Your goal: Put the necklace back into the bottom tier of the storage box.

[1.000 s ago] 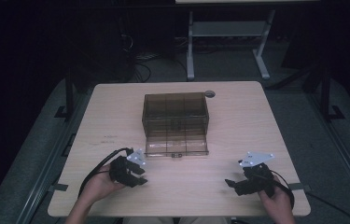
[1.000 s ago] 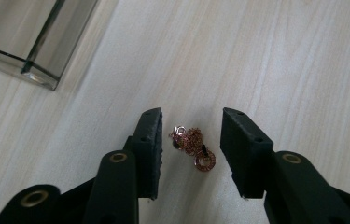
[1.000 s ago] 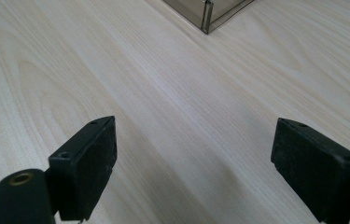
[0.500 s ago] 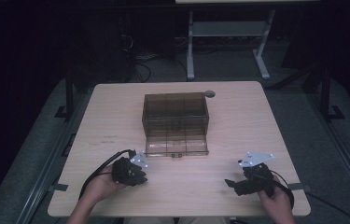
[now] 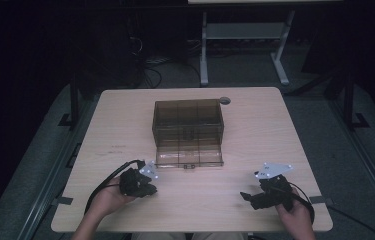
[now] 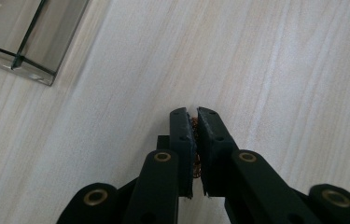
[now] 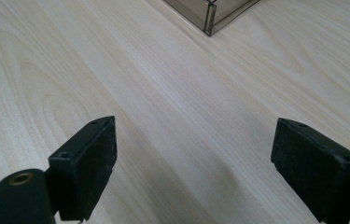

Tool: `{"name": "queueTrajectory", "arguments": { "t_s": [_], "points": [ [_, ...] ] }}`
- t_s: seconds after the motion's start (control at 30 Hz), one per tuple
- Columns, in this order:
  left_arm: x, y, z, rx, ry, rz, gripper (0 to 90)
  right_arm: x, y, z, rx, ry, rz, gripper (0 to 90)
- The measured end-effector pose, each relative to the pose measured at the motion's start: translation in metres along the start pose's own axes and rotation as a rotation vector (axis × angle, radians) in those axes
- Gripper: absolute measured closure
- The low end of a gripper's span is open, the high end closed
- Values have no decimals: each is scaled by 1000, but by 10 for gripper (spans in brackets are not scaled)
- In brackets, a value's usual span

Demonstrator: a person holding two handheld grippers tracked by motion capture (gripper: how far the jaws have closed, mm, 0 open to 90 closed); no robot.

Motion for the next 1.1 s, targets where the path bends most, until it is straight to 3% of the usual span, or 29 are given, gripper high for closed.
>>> {"name": "queueTrajectory", "arguments": {
  "t_s": [0.67,1.1],
  "points": [
    [-22,-6,-8,23,6,-65,851,0,0,0,0,-2,-1,138],
    [-29,-7,-12,42,9,-56,851,2,0,2,1,-8,5,138]
  ]
}}
Point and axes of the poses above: each handheld gripper's, and its own axes: x roughly forward along the jaws, y roughly out of its underside, z roughly to its left, the point moved 6 cm from there along x, roughly forward along the jaws, and after that the axes turned 11 degrees about y, right-handed, at the moved point
